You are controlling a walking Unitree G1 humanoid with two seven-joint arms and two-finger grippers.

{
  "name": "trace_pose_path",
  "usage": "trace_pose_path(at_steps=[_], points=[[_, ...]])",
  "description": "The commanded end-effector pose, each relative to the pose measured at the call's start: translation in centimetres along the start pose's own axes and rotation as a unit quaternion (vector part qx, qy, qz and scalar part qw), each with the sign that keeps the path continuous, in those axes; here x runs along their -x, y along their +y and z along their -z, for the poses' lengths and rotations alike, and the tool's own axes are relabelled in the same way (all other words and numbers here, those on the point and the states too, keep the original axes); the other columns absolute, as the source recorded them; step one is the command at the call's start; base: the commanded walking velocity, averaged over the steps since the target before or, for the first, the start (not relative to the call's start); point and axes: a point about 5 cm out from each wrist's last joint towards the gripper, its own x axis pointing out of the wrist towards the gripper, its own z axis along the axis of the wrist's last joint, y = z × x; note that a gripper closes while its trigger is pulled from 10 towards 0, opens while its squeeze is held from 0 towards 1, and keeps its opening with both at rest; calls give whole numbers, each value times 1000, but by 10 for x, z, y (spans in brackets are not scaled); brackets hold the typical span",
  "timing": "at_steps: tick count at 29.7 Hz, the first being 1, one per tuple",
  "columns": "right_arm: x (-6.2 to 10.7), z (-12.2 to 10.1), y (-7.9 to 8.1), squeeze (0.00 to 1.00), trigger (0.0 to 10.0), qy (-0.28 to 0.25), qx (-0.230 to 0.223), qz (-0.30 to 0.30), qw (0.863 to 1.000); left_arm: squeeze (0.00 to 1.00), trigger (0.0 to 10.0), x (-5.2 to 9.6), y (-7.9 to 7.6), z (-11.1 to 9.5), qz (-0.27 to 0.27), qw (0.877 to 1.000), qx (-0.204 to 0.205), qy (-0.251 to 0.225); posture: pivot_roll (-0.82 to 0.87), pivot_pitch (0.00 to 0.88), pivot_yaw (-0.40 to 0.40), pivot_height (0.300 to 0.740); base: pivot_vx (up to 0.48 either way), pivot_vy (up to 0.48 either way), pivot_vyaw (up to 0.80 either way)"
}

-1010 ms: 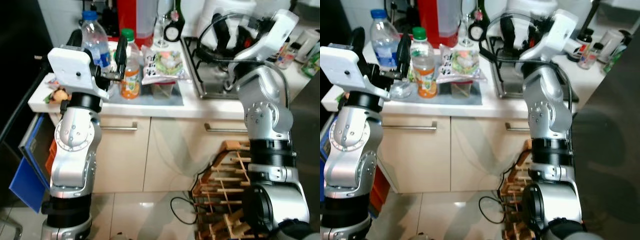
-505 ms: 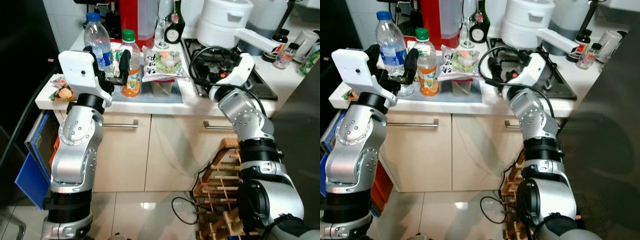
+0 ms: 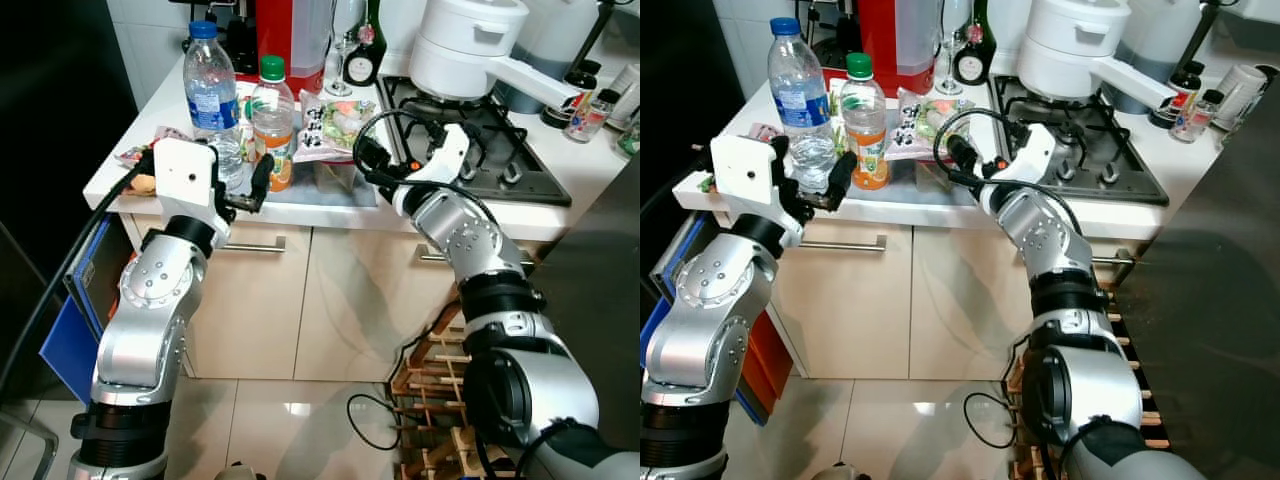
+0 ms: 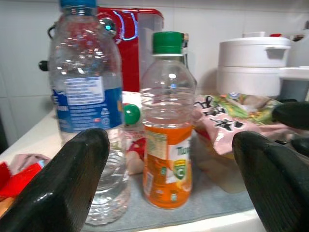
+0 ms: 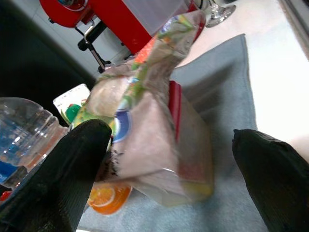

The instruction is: Restocking fridge

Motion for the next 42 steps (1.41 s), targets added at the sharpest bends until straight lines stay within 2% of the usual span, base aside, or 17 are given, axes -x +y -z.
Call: trace_pose_path(at_steps=[1, 9, 10, 15, 16, 18, 19, 22, 33, 42], points=[[-2, -6, 3, 204, 10000, -11, 4, -4, 1000, 0, 10000, 1, -3, -2, 9, 1000, -4, -1, 81, 0, -70, 740, 0, 0, 0], [-7, -7, 8, 204, 10000, -19, -30, -12, 999, 0, 10000, 1, -4, -1, 9, 1000, -2, 3, 86, 0, -74, 740, 0, 0, 0], [-9, -4, 8, 208, 10000, -14, -46, -12, 999, 0, 10000, 1, -5, -1, 10, 1000, 0, 4, 87, 0, -75, 740, 0, 0, 0], [-10, -1, 3, 212, 10000, -17, -69, 4, 997, 0, 10000, 1, -6, -1, 12, 1000, 1, 6, 90, 0, -76, 740, 0, 0, 0], [-10, -2, -1, 212, 1451, -24, -81, 14, 996, 0, 10000, 1, -6, 0, 12, 1000, 2, 7, 91, 0, -76, 740, 0, 0, 0], [-10, -3, -3, 212, 1451, -29, -89, 20, 995, 0, 10000, 1, -6, 0, 12, 1000, 3, 8, 91, 0, -76, 740, 0, 0, 0], [-10, -4, -4, 212, 0, -32, -103, 24, 994, 0, 10000, 1, -6, 0, 12, 1000, 4, 9, 90, 0, -76, 740, 0, 0, 0], [-12, -4, -2, 212, 0, -40, -123, 22, 991, 0, 10000, -1, -8, 2, 14, 1000, 8, 11, 86, 0, -74, 740, 0, 0, 0], [-18, -7, 9, 220, 0, -51, -131, 2, 990, 0, 10000, -4, -10, 2, 18, 1000, 11, 13, 87, 0, -76, 740, 0, 0, 0], [-18, -2, 6, 227, 0, -54, -143, 17, 988, 0, 10000, -4, -11, 4, 20, 1000, 16, 18, 89, 0, -75, 740, 0, 0, 0]])
